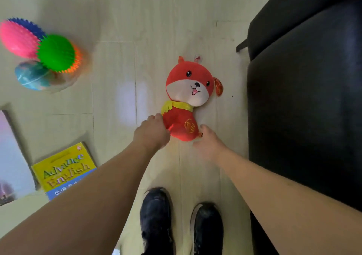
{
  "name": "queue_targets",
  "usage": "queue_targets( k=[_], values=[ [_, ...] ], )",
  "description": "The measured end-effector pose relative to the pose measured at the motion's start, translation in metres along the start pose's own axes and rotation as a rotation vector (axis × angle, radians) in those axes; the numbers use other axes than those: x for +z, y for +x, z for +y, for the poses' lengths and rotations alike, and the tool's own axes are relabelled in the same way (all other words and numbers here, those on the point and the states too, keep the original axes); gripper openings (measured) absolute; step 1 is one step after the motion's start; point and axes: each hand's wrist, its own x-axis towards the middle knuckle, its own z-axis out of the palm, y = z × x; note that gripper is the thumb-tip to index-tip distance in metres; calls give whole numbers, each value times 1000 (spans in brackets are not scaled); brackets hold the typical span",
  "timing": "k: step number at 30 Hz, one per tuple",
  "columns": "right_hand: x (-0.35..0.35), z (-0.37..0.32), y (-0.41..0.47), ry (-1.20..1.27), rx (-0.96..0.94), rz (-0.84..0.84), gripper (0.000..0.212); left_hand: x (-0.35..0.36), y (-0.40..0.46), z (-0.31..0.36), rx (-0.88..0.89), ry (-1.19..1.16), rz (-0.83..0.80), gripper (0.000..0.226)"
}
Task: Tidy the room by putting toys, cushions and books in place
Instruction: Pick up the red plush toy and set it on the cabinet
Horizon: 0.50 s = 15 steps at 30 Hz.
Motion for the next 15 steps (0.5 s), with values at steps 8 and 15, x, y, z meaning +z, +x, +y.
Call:
queue_targets(
  k=[8,15],
  values=[
    [11,-3,5,442,221,109,37,16,-33,-3,-79,-750,-169,26],
    [45,-36,-111,416,301,-10,52,-16,-158,-44,-452,-1254,-207,42]
  ],
)
